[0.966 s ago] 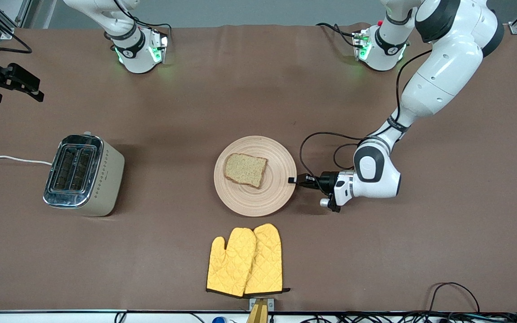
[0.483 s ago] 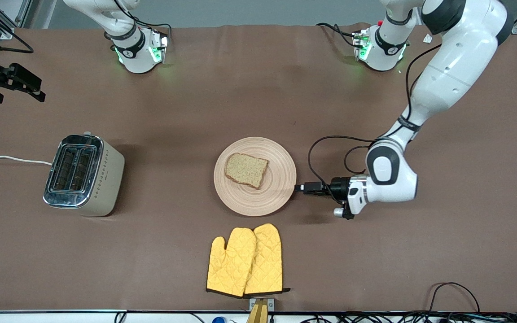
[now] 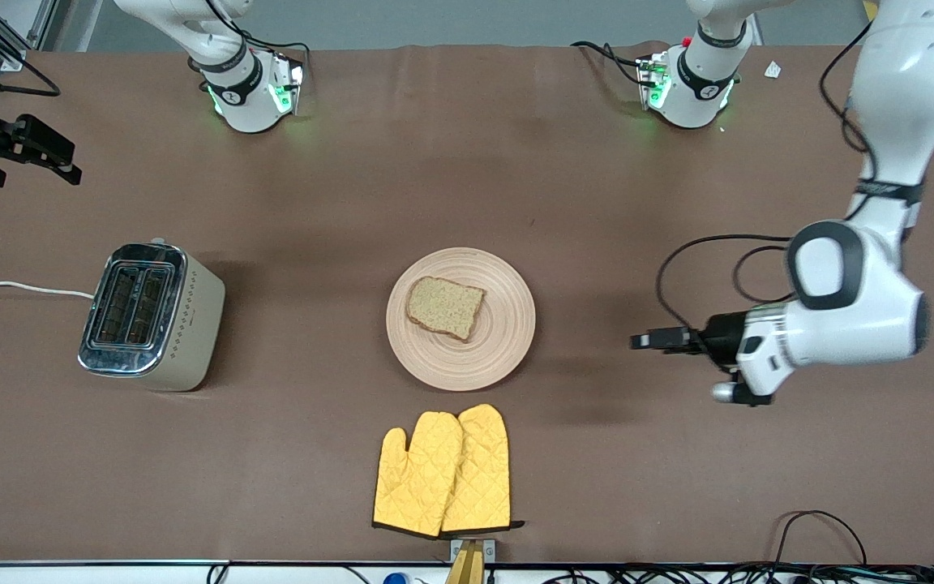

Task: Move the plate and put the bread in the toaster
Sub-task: 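Release the plate and withdraw the left gripper while the right gripper reaches, then move the right gripper over the bread slice on the plate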

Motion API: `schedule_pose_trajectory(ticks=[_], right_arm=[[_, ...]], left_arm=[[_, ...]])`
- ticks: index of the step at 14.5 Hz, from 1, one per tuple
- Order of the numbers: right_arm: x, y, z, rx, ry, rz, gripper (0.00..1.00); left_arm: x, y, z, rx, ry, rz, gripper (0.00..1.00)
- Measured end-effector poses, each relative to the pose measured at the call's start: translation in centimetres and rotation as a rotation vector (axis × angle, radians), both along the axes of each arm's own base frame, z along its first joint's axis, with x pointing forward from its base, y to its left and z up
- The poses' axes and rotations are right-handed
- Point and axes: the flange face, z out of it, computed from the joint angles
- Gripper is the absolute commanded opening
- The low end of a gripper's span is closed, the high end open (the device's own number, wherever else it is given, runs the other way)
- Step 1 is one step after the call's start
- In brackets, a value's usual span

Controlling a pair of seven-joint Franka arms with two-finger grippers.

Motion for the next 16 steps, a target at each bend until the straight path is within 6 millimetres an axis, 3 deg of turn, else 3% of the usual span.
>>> schedule_pose_trajectory(ticks=[2, 4, 6, 8, 10, 12, 14, 16], right_arm=[[0.3, 1.0, -0.5, 0.005, 0.005, 0.017, 1.00], [1.3, 3.0, -2.5, 0.018, 0.028, 0.016, 1.00], [2.8, 6.1, -5.5, 0.046, 0.031, 0.006, 1.00], [3.8, 11.1, -9.4, 0.058, 0.031, -0.023, 1.00], [4.2, 17.3, -14.0, 0.055, 0.044, -0.064, 1.00], [4.3, 22.9, -18.3, 0.053, 0.058, -0.090, 1.00], [4.0, 26.6, -21.8, 0.073, 0.098, -0.106, 1.00], [3.7, 28.2, -23.7, 0.094, 0.142, -0.118, 1.00]], left_arm=[[-0.7, 2.4, 5.5, 0.158, -0.010, -0.031, 1.00], [-2.2, 3.0, 11.0, 0.273, -0.017, -0.025, 1.00], [-4.3, 3.1, 15.9, 0.396, -0.053, -0.023, 1.00], [-6.5, 3.3, 19.9, 0.506, -0.089, -0.026, 1.00], [-8.2, 3.6, 22.3, 0.577, -0.100, -0.028, 1.00], [-9.1, 3.9, 23.5, 0.598, -0.085, -0.027, 1.00], [-9.8, 4.2, 24.7, 0.603, -0.056, -0.030, 1.00], [-10.3, 4.1, 25.9, 0.608, -0.057, -0.031, 1.00]])
